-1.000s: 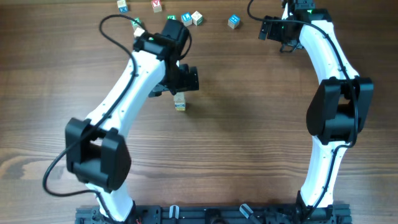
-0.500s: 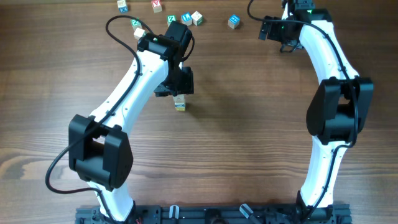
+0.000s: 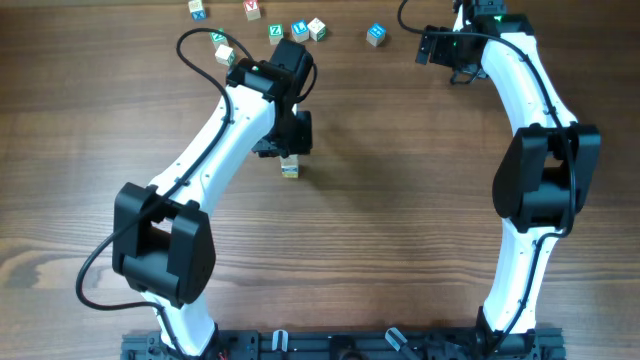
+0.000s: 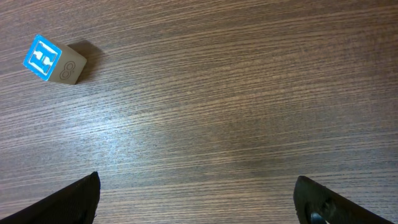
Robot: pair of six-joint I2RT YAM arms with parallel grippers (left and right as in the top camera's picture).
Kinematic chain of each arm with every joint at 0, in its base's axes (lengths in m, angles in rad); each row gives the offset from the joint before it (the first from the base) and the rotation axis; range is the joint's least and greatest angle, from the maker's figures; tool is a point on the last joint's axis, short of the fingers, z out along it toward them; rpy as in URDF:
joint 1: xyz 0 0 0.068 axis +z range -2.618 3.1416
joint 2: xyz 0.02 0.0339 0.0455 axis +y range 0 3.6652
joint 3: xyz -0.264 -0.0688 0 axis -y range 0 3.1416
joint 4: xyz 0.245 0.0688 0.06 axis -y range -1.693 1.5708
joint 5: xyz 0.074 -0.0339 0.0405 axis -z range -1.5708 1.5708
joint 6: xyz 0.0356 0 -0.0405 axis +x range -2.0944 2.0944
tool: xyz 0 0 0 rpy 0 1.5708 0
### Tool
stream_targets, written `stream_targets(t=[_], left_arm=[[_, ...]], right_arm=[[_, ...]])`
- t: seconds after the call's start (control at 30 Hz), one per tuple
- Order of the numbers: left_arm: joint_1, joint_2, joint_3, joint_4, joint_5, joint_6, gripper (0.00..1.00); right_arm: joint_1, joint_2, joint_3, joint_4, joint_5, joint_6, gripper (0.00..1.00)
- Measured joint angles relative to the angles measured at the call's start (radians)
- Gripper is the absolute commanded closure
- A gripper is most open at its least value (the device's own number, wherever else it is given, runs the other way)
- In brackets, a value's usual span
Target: Form a tower
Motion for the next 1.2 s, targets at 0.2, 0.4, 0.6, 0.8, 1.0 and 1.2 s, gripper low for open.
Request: stream_targets(t=[0.2,0.4,0.6,0.8,1.0,1.2], left_arm=[[0.000,0.000,0.000,0.000,0.000,0.000,0.66],[0.000,0.000,0.000,0.000,0.000,0.001,0.56],[0.000,0.000,0.000,0.000,0.000,0.002,0.22],[0.000,0.000,-0.008,0.003,-0.005,0.000,0.16],[-0.006,0.000,-0.076,0.054,-0.008,-0.003,0.34],[-0.006,0.000,-0.092,0.089,-0.008,0.004,0.58]], right_arm=[[0.000,0.000,0.000,0.000,0.000,0.000,0.00],[0.000,0.000,0.000,0.000,0.000,0.000,0.00],[0.000,0.000,0.000,0.000,0.000,0.000,0.00],[0.000,0.000,0.000,0.000,0.000,0.000,0.00],[0.000,0.000,0.000,0.000,0.000,0.000,0.00],[0.000,0.000,0.000,0.000,0.000,0.000,0.00]])
